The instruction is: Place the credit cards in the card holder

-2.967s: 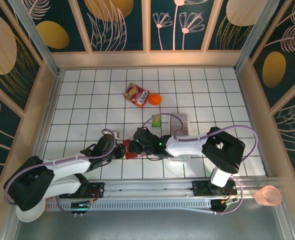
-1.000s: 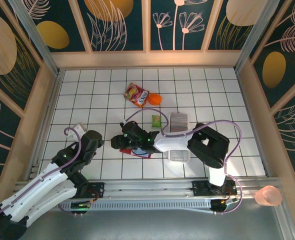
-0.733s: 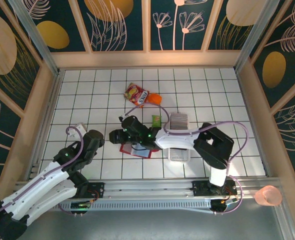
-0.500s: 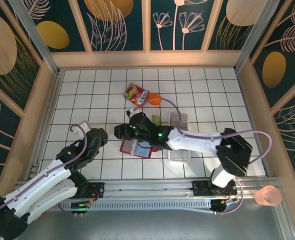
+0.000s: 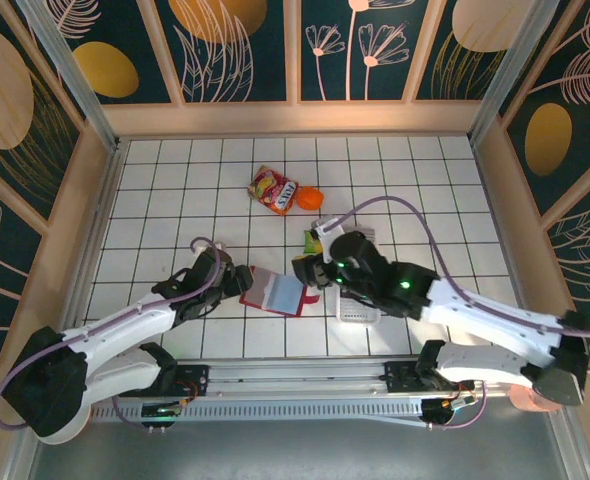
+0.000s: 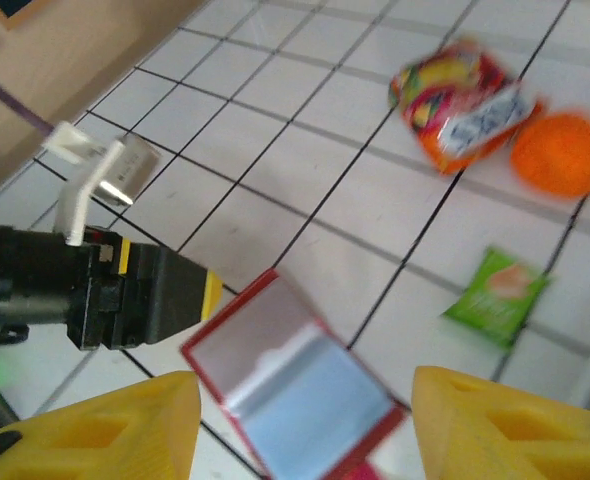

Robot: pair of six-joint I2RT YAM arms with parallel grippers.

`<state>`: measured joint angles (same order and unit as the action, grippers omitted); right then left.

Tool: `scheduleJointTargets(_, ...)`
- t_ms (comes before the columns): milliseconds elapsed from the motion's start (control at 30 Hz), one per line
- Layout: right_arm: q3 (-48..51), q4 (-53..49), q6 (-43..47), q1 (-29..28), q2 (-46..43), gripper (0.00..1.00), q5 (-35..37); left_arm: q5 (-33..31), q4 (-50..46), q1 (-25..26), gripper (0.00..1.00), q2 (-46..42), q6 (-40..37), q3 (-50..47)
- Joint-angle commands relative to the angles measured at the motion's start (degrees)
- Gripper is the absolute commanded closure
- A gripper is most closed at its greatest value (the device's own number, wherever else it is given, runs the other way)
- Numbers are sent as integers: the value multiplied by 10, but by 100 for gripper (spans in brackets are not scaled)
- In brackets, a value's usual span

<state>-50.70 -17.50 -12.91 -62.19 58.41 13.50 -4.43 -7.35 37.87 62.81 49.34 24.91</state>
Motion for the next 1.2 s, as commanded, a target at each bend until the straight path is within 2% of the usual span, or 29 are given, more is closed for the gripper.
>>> scheduleJointTargets(0, 18, -52, 248, 0, -68, 38, 23, 50, 51, -4, 38, 20, -27, -12)
scheduleJointTargets(67, 36, -64, 348, 0, -107, 33, 28, 59, 61, -3, 37, 30, -27, -16)
scheduleJointTargets(167, 47, -133, 486, 3, -137, 30, 20, 77, 85, -4, 37, 40, -25, -24)
scheduleJointTargets(233, 50, -169, 546, 15, -138, 27, 47, 85, 91, -3, 37, 49, -27, -25)
scheduleJointTargets(300, 49, -207, 587, 36, -136, 25, 44, 96, 99, -3, 40, 55, -28, -23)
scheduleJointTargets(433, 57, -234, 631, 88, -138, 23, 10, 121, 131, 5, 42, 68, -20, -32)
scheduleJointTargets(467, 62, -234, 638, 93, -138, 12, 10, 125, 133, 7, 43, 74, -19, -31)
scheduleJointTargets(500, 68, -234, 651, 98, -138, 11, 13, 127, 133, 12, 44, 79, -16, -30)
scheduleJointTargets(533, 76, -230, 664, 101, -138, 3, 19, 130, 135, 16, 45, 81, -13, -29)
scheduleJointTargets(567, 85, -228, 677, 104, -137, 1, 25, 134, 140, 20, 47, 81, -11, -31)
scheduleJointTargets(900, 140, -133, 753, 145, -91, 1, -2, 164, 196, 60, 50, 37, 59, -81)
scheduleJointTargets(967, 137, -125, 759, 153, -73, 1, -9, 150, 174, 61, 49, 24, 51, -82)
scheduleJointTargets(1100, 134, -112, 775, 162, -40, 1, -21, 39, 56, 60, 45, -16, 14, -57)
scheduleJointTargets(1167, 139, -94, 778, 165, -30, 1, -23, 3, 19, 61, 45, -36, 12, -49)
